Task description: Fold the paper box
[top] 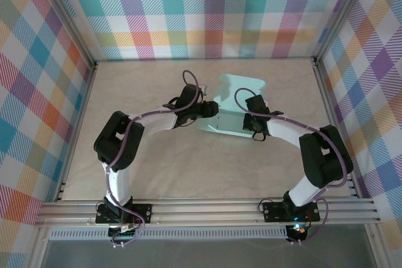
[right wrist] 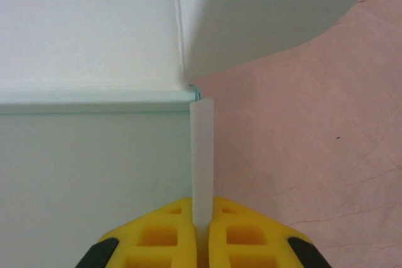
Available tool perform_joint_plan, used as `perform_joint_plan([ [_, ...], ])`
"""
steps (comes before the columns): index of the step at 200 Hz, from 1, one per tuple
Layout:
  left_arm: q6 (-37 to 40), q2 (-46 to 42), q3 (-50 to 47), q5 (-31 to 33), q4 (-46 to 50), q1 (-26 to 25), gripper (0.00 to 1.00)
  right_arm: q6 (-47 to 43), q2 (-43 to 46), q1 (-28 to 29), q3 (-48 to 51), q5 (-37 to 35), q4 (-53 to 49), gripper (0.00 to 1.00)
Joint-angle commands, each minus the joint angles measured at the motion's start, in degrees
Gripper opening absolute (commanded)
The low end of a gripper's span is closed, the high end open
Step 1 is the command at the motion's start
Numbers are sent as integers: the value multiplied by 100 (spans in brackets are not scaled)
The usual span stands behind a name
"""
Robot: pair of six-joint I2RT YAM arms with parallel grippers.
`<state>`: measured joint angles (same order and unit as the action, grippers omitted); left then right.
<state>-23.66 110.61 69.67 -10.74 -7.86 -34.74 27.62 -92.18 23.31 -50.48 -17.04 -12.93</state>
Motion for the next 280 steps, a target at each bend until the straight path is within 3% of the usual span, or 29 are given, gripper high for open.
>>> perform_joint_plan([
  [1, 1056, 215, -96, -132, -632, 24, 50, -113, -63, -43, -206, 351, 27, 0],
  [47, 1257, 303, -375, -352, -1265, 169, 50, -249, -62, -176, -309, 816, -127, 0],
  [71, 1228, 241, -369, -485, -1221, 169, 42, -274, -113, -195, -365, 838, -236, 0],
  [136, 1262, -68, -419, 19, -799, -14, 40, -204, -339, -194, -575, 755, -508, 0],
  [183, 1233, 4, -353, -54, -732, -94, 34, -187, -335, -195, -594, 772, -536, 0],
  [227, 513, 126, -245, 81, -454, -138, 30, -179, -344, -187, -604, 789, -526, 0],
  [280, -911, 254, 5, -306, -292, -164, 31, -133, -359, -169, -569, 860, -448, 0],
])
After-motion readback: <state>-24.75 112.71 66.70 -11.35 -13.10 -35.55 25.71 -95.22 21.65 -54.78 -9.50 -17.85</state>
